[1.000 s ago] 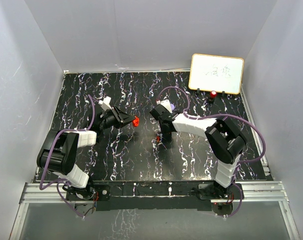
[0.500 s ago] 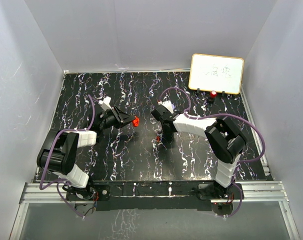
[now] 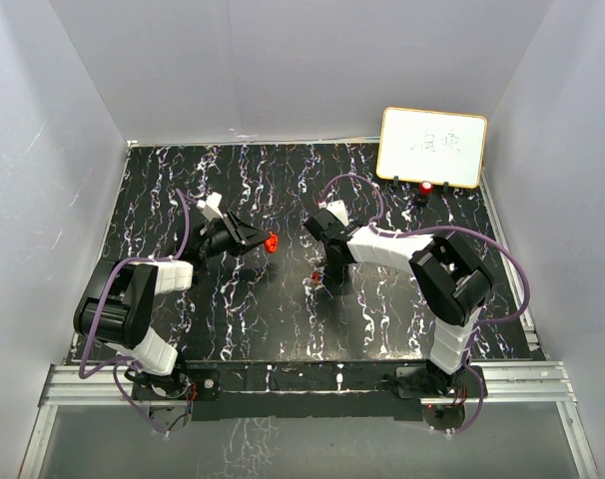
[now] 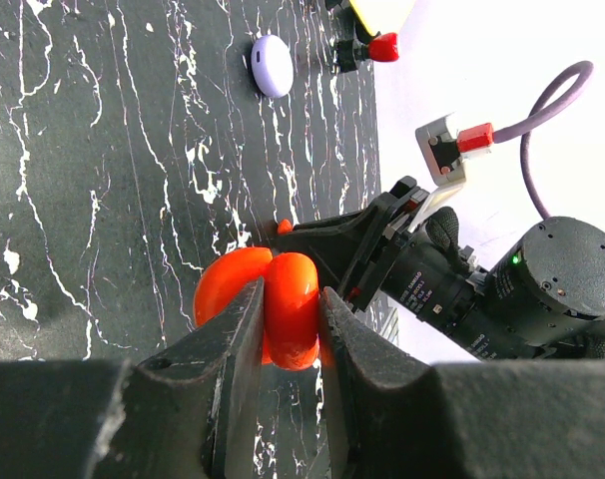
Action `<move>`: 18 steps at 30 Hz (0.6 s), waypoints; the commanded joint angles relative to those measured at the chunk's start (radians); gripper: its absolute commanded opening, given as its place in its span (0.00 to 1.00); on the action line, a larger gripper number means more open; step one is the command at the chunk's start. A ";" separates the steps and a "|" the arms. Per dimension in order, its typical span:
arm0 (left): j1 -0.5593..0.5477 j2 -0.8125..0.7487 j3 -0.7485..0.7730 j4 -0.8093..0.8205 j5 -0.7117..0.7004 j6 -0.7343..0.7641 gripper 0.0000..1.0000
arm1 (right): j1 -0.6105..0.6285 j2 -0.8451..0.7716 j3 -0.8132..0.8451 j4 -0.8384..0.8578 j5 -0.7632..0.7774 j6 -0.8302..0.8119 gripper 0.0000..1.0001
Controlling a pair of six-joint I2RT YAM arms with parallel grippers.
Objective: Insert the wireless bluetooth earbuds into the charging case
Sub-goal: Pick up the earbud from the center of the board.
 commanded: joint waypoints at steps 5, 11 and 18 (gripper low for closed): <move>0.007 -0.009 0.008 0.026 0.011 -0.001 0.00 | -0.004 -0.028 0.000 0.031 0.019 0.001 0.20; 0.007 -0.009 0.008 0.025 0.011 -0.002 0.00 | -0.003 -0.024 0.007 0.032 0.019 -0.002 0.17; 0.007 -0.007 0.009 0.025 0.010 -0.002 0.00 | -0.005 -0.022 0.013 0.031 0.017 -0.005 0.12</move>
